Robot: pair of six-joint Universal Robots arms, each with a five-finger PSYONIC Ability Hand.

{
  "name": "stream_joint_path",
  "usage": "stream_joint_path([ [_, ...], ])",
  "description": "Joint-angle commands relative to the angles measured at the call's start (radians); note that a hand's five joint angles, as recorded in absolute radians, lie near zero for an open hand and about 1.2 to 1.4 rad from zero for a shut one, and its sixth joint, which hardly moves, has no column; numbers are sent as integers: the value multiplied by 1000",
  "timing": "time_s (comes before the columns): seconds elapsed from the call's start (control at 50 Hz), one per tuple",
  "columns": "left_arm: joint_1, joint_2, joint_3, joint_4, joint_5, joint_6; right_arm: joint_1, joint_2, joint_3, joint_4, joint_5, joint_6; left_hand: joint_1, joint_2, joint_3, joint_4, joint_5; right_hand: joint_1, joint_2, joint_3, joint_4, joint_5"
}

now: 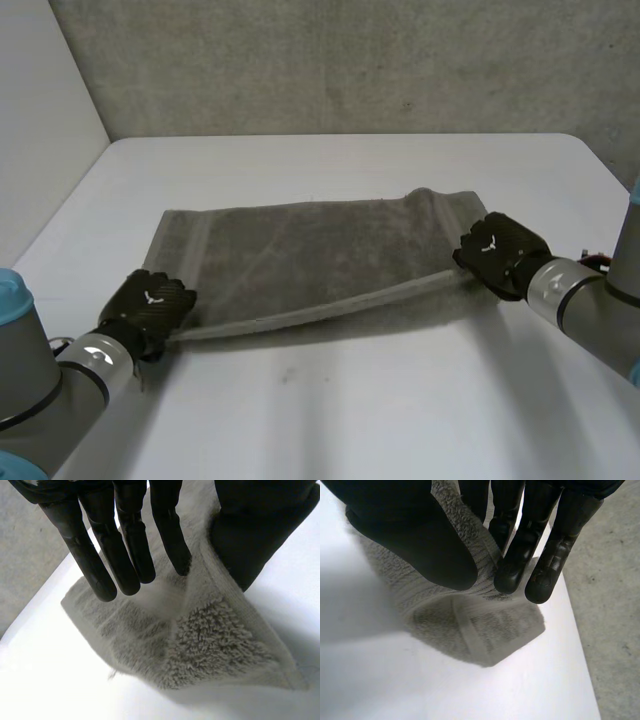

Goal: Fold the towel.

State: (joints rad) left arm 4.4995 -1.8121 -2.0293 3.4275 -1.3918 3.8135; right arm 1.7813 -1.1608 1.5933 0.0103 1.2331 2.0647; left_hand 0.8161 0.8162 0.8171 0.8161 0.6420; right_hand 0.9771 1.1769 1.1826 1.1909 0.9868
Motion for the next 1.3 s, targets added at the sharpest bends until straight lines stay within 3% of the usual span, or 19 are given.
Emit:
stream_joint_path([
  [0.02, 29, 0, -3, 1, -3, -3, -5, -66, 106, 2, 25, 58, 61, 61, 60, 61, 61, 419, 219, 214, 205, 235],
  [0.14, 38, 13, -25, -1, -4, 0, -23, -97, 149, 8, 54, 112, 164, 164, 163, 164, 163, 419, 219, 214, 205, 235],
  [0.18, 38, 42, -48, -1, -3, 6, -45, -121, 183, 14, 68, 120, 461, 461, 460, 461, 461, 419, 219, 214, 205, 235],
  [0.22, 38, 57, -64, -2, -3, 8, -48, -132, 195, 26, 74, 118, 579, 579, 578, 579, 579, 419, 219, 214, 205, 235],
  [0.36, 33, 206, -124, -33, 4, 12, -56, -195, 235, 215, 137, 103, 580, 580, 579, 580, 580, 419, 219, 214, 205, 235],
  [0.4, 29, 307, -160, -117, 8, 24, -66, -247, 266, 388, 178, 57, 580, 580, 579, 580, 580, 419, 219, 214, 205, 235],
  [0.42, 29, 307, -160, -117, 8, 25, -66, -247, 266, 389, 178, 57, 580, 580, 579, 580, 580, 419, 219, 214, 205, 235],
  [0.46, 30, 393, -163, -267, 23, 78, -108, -322, 298, 506, 192, -9, 580, 580, 579, 580, 580, 419, 219, 214, 205, 235],
  [0.56, 40, 438, -132, -454, 88, 162, -123, -411, 295, 533, 192, -61, 580, 580, 579, 580, 580, 419, 219, 214, 205, 235],
  [0.68, 70, 415, -104, -435, 126, 176, -120, -415, 263, 455, 155, -52, 580, 580, 579, 580, 580, 419, 219, 214, 205, 235],
  [0.74, 76, 315, -77, -349, 131, 178, -115, -388, 252, 378, 154, -35, 580, 580, 579, 580, 580, 419, 219, 214, 205, 235],
  [0.84, 20, 69, 93, -197, 116, 181, -86, -177, 118, 268, 222, 41, 580, 580, 579, 580, 580, 419, 219, 214, 205, 235],
  [1.0, -34, -202, 387, -171, 83, 172, -7, 48, -126, 226, 368, 74, 580, 580, 579, 580, 580, 419, 219, 214, 205, 235],
  [1.3, -80, -496, 759, -163, 22, 175, 46, 317, -409, 25, 391, 104, 580, 580, 579, 580, 580, 419, 219, 214, 205, 235],
])
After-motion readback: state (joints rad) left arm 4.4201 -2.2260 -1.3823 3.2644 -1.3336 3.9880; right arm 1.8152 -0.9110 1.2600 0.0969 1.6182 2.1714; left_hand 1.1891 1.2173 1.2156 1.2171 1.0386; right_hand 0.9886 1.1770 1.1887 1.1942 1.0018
